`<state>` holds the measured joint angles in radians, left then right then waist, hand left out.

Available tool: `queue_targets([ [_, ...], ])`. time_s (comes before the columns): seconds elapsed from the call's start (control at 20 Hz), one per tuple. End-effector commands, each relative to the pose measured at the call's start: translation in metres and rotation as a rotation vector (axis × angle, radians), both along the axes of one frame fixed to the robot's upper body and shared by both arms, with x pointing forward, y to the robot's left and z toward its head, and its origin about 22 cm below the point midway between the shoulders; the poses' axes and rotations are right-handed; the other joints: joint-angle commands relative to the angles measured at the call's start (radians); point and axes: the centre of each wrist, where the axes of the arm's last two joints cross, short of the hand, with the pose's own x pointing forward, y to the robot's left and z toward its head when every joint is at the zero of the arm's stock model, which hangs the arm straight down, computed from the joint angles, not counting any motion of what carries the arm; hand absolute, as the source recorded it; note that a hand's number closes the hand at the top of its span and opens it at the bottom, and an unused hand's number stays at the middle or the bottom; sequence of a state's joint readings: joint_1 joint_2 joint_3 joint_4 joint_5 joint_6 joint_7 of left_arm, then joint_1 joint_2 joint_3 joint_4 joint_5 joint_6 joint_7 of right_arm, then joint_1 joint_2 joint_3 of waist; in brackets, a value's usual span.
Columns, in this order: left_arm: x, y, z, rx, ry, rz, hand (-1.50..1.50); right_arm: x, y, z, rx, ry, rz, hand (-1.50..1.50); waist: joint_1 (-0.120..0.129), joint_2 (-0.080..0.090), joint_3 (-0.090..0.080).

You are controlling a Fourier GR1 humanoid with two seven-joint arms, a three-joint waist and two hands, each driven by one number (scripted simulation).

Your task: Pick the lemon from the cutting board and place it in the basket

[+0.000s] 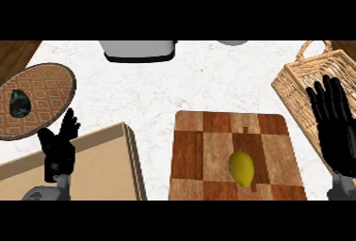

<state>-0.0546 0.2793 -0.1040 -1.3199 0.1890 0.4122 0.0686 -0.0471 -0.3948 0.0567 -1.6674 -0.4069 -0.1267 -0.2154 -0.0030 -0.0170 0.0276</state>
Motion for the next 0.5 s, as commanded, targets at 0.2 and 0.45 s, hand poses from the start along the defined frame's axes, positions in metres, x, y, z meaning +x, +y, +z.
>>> queue_targets([
  [0.2,0.034,0.016,0.062,0.081,-0.103,-0.211,0.0,0.058,-0.01,0.049,0.081,-0.175,0.295,1.5,0.037,0.025,-0.025],
  [0.45,0.044,0.007,0.069,0.045,-0.071,-0.285,0.0,0.041,0.044,0.063,-0.52,-0.372,0.624,-1.5,0.037,0.022,-0.029],
])
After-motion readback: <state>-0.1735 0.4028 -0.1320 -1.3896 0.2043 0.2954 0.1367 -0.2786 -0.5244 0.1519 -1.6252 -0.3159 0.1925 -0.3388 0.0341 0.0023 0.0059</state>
